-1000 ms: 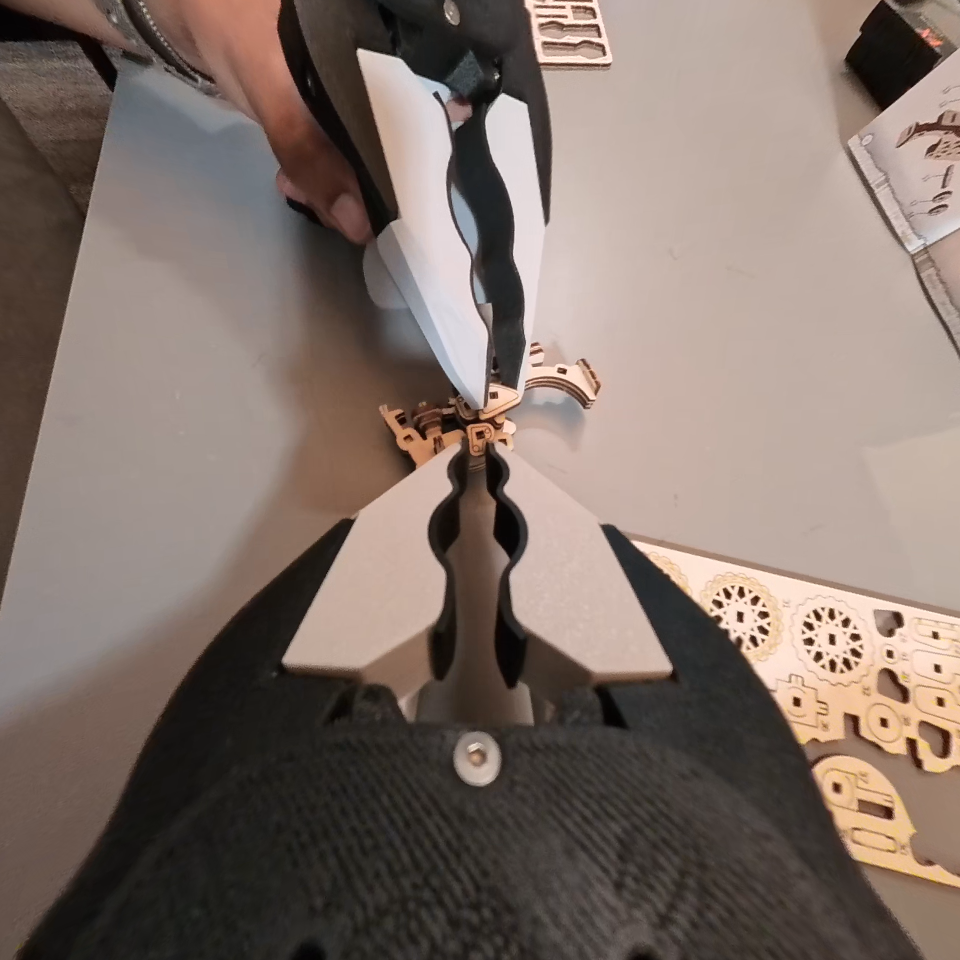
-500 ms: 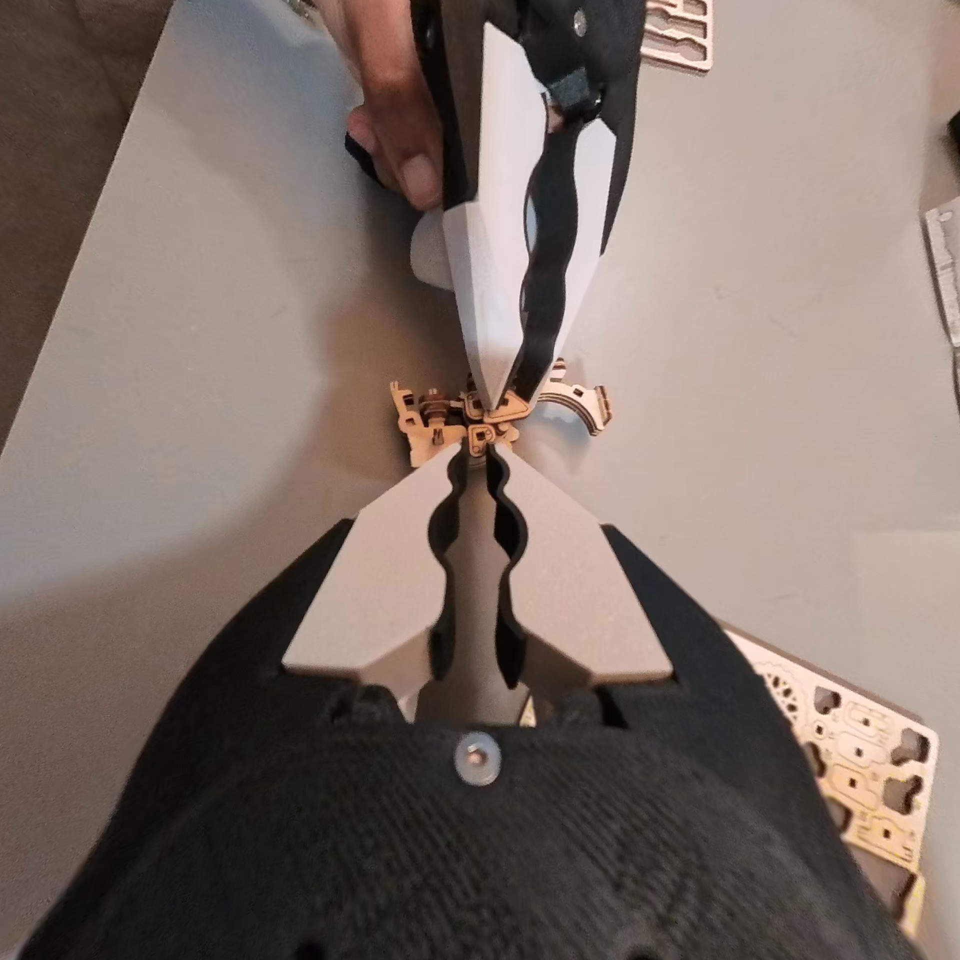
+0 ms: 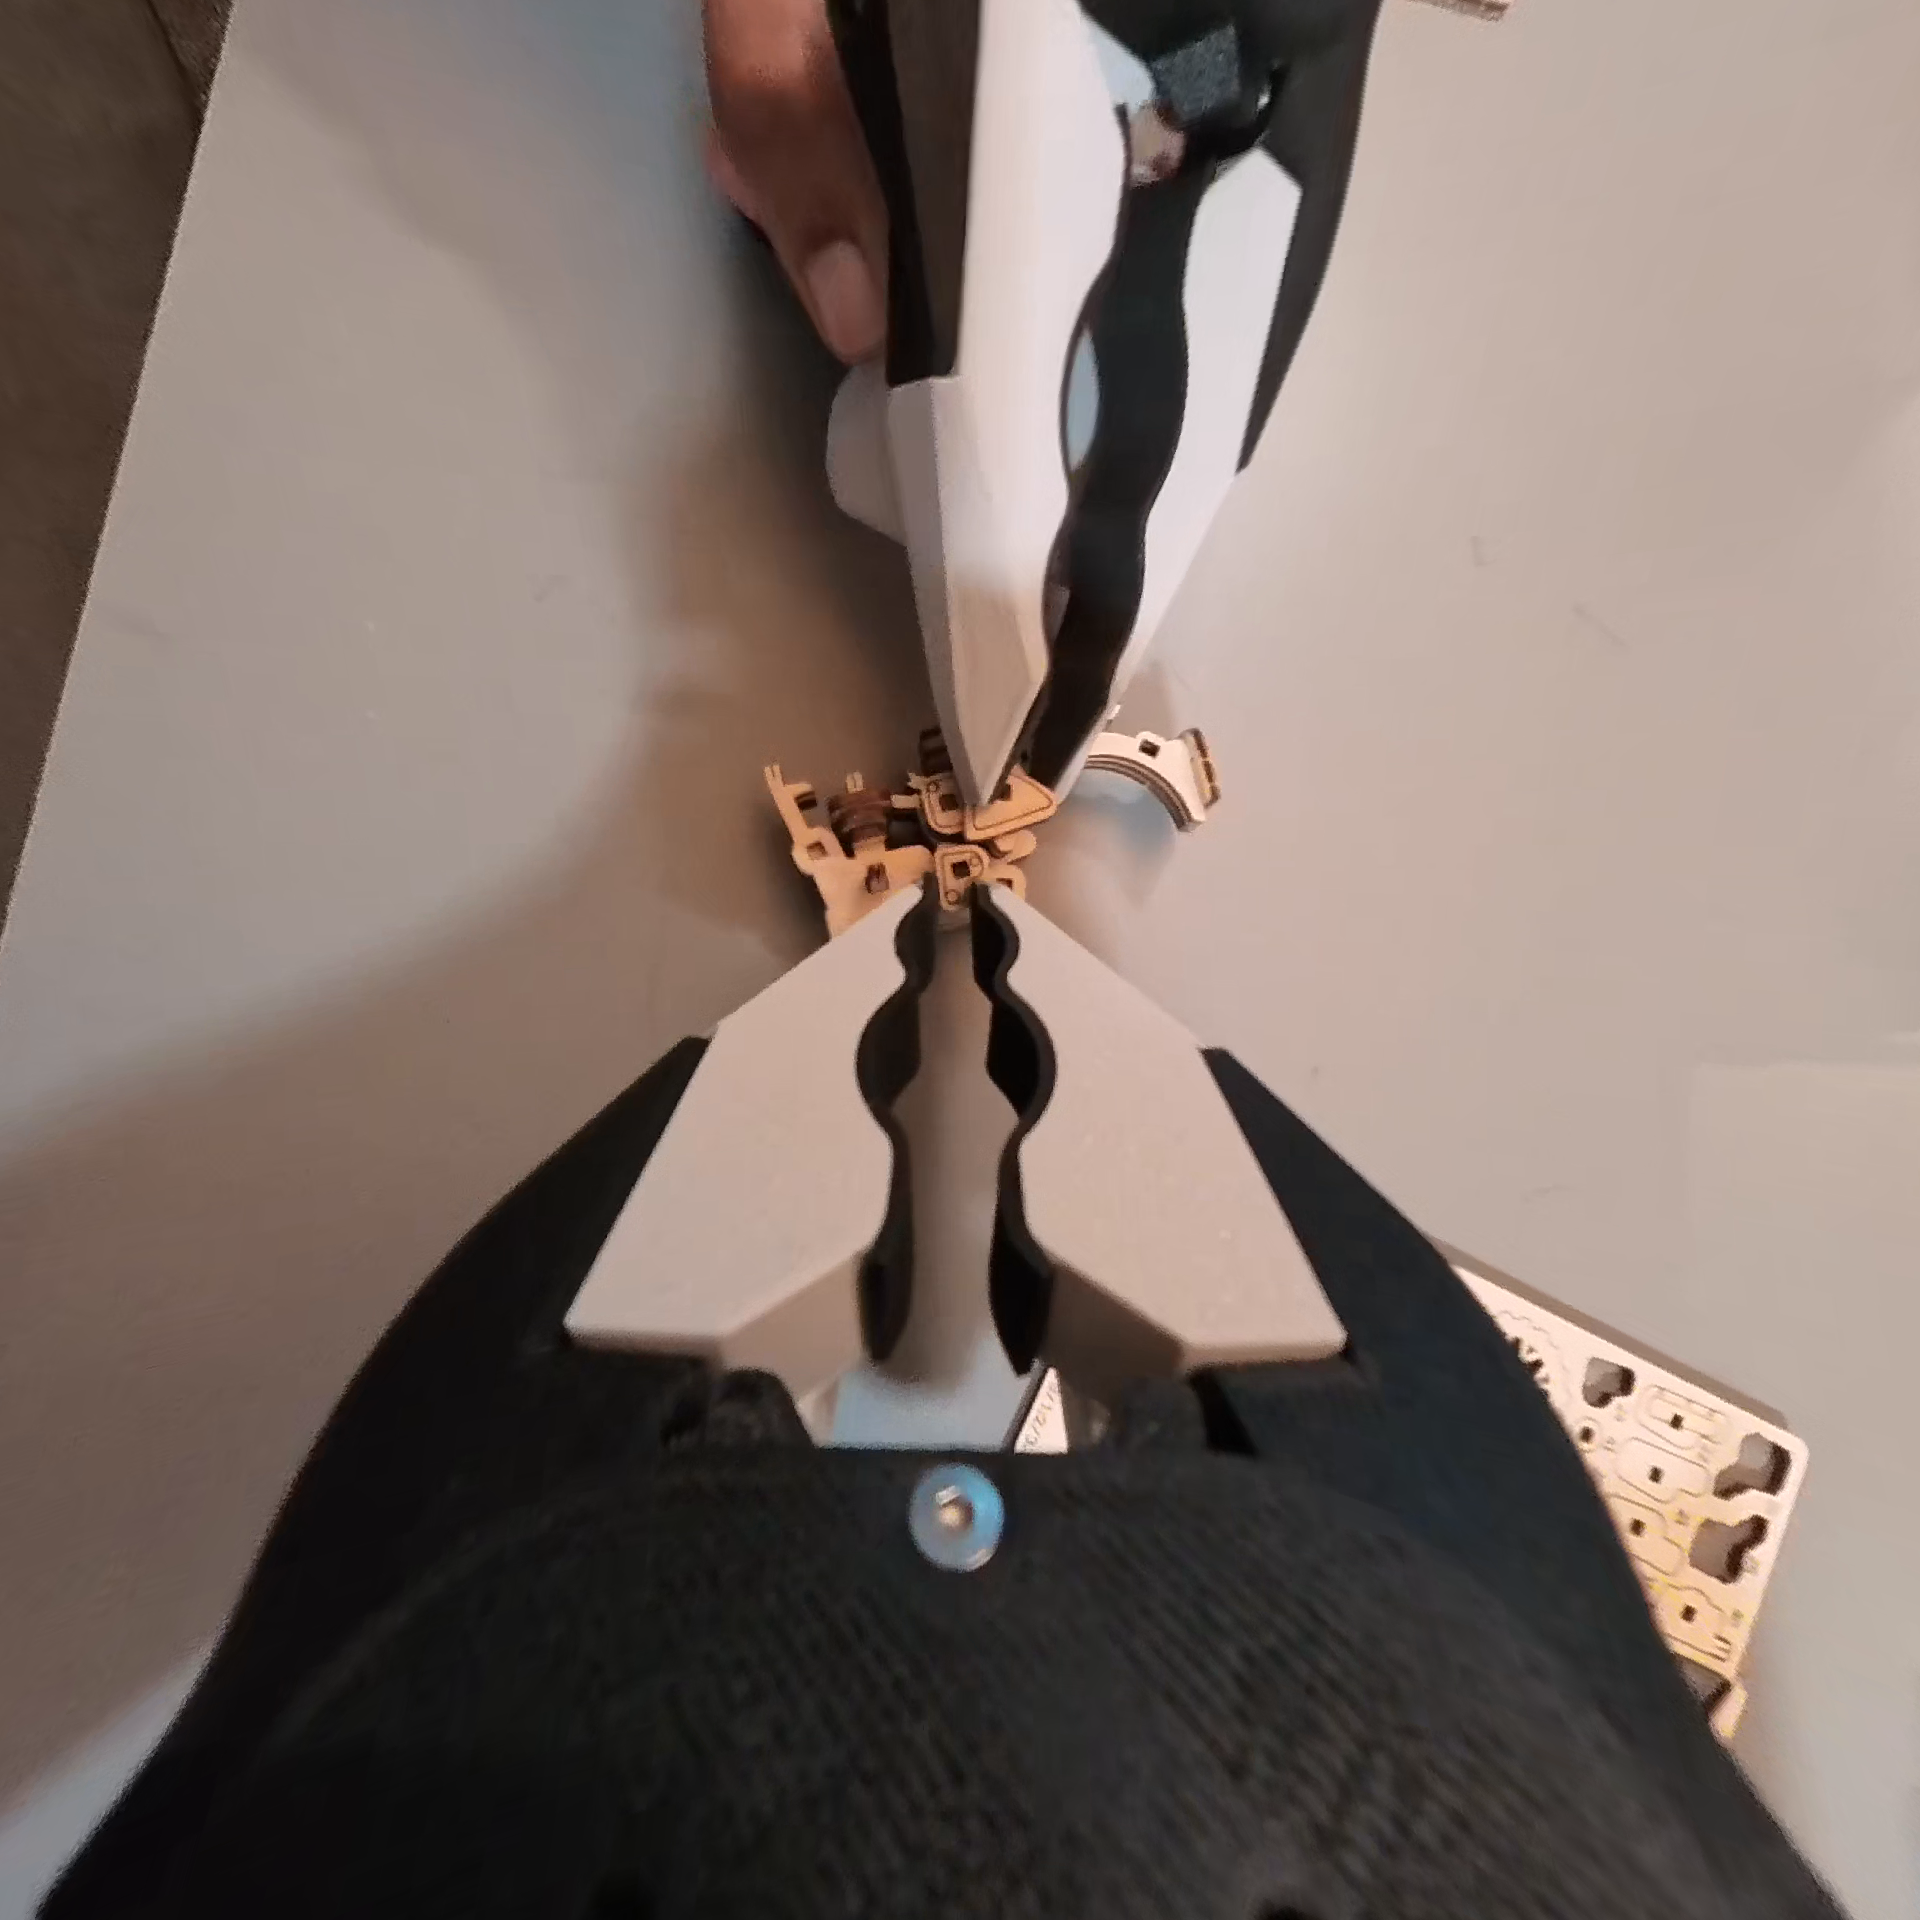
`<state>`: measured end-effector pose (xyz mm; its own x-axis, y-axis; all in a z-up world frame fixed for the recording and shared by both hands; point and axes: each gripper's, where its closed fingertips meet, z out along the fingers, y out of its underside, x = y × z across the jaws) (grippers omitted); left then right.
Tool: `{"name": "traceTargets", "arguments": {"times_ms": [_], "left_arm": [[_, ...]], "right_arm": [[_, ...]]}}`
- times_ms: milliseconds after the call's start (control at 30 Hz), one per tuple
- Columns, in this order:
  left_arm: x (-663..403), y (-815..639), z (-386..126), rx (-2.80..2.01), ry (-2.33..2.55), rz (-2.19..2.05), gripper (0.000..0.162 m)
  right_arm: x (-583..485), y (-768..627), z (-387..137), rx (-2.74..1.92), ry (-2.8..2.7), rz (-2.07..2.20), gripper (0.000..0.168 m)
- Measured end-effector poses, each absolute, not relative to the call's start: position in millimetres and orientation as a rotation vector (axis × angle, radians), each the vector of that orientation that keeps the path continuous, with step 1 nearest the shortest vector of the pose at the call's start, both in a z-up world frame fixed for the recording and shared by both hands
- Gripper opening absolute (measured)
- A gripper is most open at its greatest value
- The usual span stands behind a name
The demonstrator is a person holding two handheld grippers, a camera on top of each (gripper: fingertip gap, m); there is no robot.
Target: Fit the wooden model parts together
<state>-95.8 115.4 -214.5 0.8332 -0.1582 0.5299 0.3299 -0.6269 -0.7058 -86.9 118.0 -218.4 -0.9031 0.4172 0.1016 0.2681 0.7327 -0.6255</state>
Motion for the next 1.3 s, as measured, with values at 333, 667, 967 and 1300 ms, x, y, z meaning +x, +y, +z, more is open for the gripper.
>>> {"name": "traceTargets", "arguments": {"times_ms": [333,667,967,1300], "left_arm": [[-95.9,106.9,-211.3,-2.155,0.108,-0.486,0.025],[-94.6,107.0,-216.6,-2.191,0.177,-0.390,0.016],[-94.9,105.9,-217.3,-2.195,0.171,-0.426,0.010],[-95.2,105.9,-216.8,-2.192,0.151,-0.473,0.009]], "right_arm": [[-86.9,117.2,-218.4,-0.536,-2.698,0.930,0.005],[-86.9,116.9,-218.3,-0.525,-2.694,0.924,0.005],[-86.8,116.8,-218.4,-0.521,-2.692,0.923,0.005],[-86.7,116.5,-218.3,-0.535,-2.692,0.940,0.005]]}}
